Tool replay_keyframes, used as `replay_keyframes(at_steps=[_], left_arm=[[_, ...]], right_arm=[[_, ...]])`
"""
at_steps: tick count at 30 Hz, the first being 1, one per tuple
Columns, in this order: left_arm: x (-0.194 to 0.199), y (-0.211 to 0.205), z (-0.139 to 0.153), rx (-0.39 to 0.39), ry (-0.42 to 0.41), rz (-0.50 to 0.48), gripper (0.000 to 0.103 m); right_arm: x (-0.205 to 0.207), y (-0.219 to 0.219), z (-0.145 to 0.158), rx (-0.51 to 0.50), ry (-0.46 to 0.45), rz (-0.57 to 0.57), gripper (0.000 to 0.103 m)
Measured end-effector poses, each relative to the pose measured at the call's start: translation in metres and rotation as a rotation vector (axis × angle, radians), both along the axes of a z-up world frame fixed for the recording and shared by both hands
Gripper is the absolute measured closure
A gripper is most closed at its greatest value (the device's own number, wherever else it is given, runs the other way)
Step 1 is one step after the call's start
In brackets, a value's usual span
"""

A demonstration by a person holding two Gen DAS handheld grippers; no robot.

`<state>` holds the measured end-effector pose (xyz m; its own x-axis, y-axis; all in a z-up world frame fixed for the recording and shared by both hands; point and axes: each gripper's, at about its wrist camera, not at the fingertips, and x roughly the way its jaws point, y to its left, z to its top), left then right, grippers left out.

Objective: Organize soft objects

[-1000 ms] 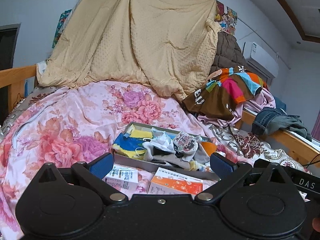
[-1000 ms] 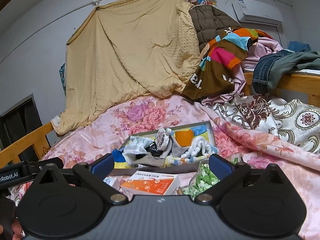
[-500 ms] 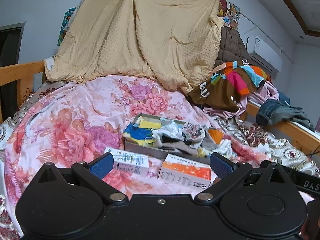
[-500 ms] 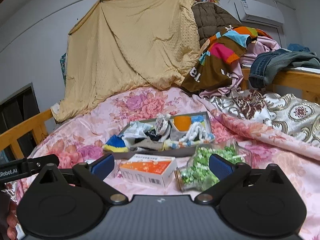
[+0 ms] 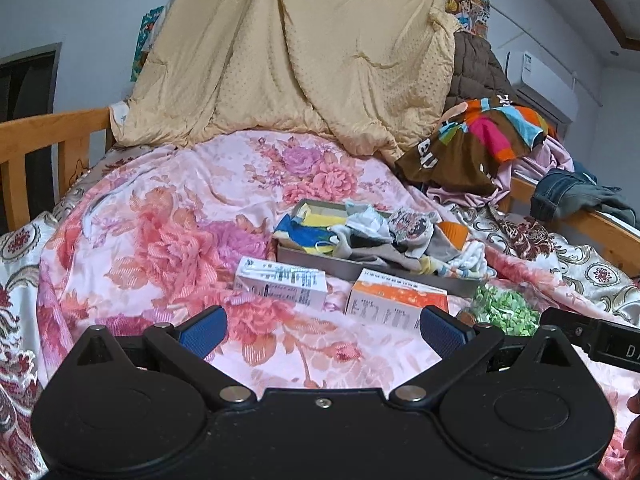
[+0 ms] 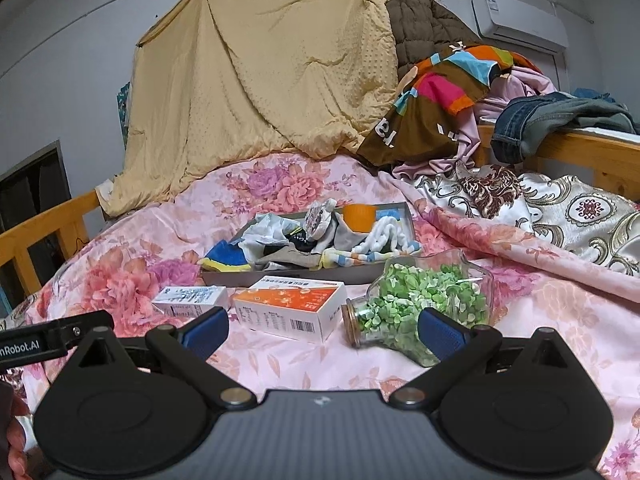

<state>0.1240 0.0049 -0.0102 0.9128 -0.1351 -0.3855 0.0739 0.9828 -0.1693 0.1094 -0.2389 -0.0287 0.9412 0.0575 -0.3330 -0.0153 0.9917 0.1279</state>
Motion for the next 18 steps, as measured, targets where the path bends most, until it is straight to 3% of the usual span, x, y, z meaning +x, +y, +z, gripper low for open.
replay_keyframes(at_steps=[18], left_arm=[[-0.0055, 0.0015, -0.0061, -0.010, 0.032, 0.032, 0.001]], right_arm=[[0.0002, 0.0070, -0.0056, 0.000, 0.027, 0.019, 0.000]])
